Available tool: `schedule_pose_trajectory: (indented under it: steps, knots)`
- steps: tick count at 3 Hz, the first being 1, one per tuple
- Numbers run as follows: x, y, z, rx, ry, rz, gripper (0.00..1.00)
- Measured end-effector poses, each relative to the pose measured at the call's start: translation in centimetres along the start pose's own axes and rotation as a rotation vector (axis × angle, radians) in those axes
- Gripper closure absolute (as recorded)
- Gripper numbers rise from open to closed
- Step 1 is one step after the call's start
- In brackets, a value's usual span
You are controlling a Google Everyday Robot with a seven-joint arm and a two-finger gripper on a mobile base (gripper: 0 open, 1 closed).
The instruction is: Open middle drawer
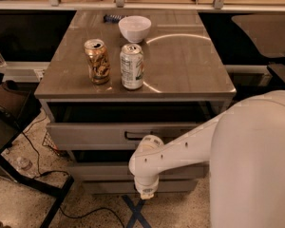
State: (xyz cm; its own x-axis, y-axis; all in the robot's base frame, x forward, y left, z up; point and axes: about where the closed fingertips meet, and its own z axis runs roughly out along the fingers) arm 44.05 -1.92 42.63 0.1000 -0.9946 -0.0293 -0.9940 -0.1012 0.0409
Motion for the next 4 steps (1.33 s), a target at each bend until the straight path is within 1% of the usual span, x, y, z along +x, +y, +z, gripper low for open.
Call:
schedule_pose_trajectory:
  steps: [2,3,4]
  knots:
    - [0.08,0.17,0.17,-0.004,0.001,0.000,0.16]
    - [0.12,0.26,0.27,-0.007,0.002,-0.001,0.00]
    - [0.16,0.01,0.15,0.004,0.002,-0.004,0.00]
